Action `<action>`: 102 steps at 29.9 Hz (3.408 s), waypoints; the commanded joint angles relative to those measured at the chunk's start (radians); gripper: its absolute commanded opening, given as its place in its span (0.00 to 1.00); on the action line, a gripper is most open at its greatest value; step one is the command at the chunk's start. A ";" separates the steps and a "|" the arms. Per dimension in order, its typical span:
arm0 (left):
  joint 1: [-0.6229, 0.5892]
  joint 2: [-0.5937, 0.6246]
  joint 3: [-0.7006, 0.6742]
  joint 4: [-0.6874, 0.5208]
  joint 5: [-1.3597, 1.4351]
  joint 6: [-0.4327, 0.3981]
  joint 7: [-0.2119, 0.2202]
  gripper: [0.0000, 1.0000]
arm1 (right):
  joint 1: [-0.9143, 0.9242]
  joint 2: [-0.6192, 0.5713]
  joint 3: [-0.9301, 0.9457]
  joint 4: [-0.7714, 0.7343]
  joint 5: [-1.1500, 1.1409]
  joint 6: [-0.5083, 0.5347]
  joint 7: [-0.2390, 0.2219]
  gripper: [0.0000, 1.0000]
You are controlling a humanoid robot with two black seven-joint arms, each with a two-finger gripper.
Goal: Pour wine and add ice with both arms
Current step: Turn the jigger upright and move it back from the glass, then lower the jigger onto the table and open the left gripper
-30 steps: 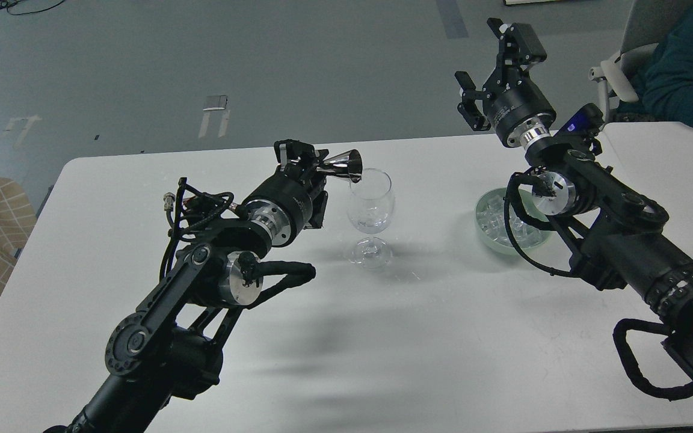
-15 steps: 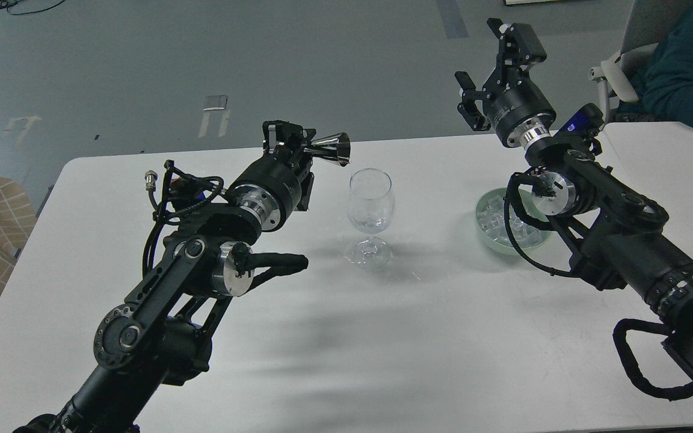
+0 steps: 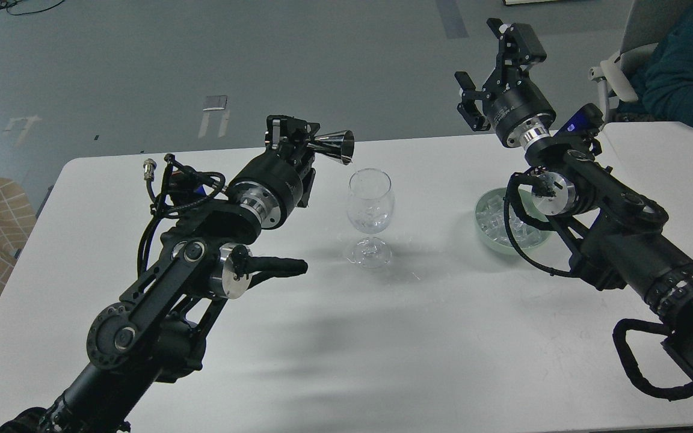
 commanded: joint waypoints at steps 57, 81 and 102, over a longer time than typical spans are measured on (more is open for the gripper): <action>0.302 -0.095 -0.736 0.431 -0.864 -0.445 -0.142 0.31 | -0.003 0.000 -0.021 0.001 0.000 -0.001 -0.002 1.00; 0.301 -0.089 -0.732 0.500 -0.863 -0.454 -0.156 0.47 | -0.003 0.000 -0.021 0.001 0.002 -0.001 -0.002 1.00; 0.344 -0.077 -0.723 0.514 -0.864 -0.477 -0.139 0.99 | -0.015 -0.001 -0.021 0.004 0.002 -0.001 -0.002 1.00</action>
